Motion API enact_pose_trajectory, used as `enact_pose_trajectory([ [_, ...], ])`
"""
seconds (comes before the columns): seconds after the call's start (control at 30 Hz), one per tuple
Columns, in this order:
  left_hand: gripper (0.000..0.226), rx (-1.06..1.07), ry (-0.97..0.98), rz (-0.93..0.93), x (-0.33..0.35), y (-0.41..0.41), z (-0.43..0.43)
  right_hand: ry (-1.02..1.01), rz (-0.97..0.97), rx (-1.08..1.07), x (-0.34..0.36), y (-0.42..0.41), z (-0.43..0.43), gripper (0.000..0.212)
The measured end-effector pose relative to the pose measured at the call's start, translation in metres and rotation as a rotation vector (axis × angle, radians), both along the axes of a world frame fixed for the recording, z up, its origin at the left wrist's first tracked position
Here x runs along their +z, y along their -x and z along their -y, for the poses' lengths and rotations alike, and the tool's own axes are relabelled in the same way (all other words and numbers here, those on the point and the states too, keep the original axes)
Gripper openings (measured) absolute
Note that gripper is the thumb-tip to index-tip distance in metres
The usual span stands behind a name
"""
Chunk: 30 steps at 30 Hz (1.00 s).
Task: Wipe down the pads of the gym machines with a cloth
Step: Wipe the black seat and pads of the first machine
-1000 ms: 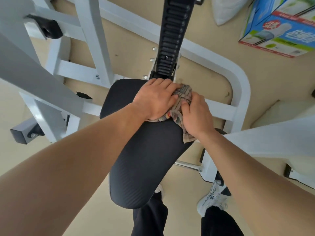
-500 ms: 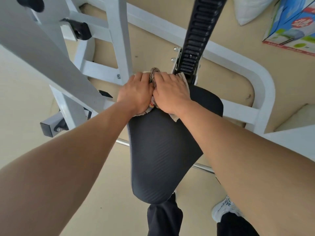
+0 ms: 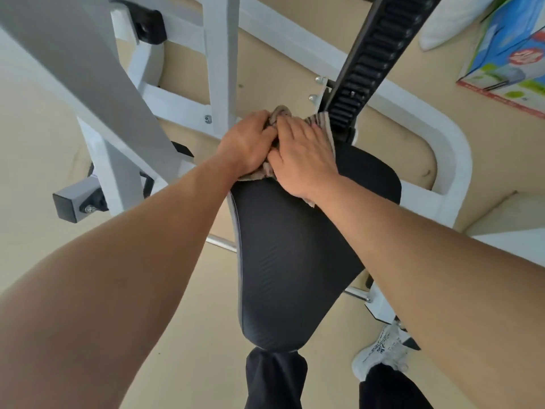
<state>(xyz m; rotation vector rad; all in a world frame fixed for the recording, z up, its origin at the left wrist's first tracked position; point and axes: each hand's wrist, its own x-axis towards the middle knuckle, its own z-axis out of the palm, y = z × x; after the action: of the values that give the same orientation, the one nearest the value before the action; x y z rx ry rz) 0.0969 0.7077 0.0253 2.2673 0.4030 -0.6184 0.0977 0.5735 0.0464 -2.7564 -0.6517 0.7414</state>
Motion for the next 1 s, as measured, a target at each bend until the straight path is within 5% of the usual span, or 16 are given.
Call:
enact_pose_trajectory([
  [0.1,0.031,0.354,0.408,-0.106,0.002,0.016,-0.014,0.015,-0.016,0.066,-0.006,-0.013,-0.029,0.057],
  [0.23,0.035,0.509,0.617,-0.122,0.005,0.049,-0.018,0.064,0.000,-0.003,0.001,0.025,-0.037,0.069],
  [0.43,0.046,0.782,0.641,-0.036,0.032,0.099,0.005,0.029,-0.074,0.041,0.027,0.082,-0.015,0.074],
  [0.73,0.039,0.576,0.667,-0.195,0.024,0.037,-0.019,0.105,-0.007,-0.090,-0.015,0.000,-0.036,0.064],
  [1.0,0.049,0.793,0.823,-0.023,0.029,0.117,0.004,0.085,0.010,0.026,0.022,0.089,-0.030,0.067],
])
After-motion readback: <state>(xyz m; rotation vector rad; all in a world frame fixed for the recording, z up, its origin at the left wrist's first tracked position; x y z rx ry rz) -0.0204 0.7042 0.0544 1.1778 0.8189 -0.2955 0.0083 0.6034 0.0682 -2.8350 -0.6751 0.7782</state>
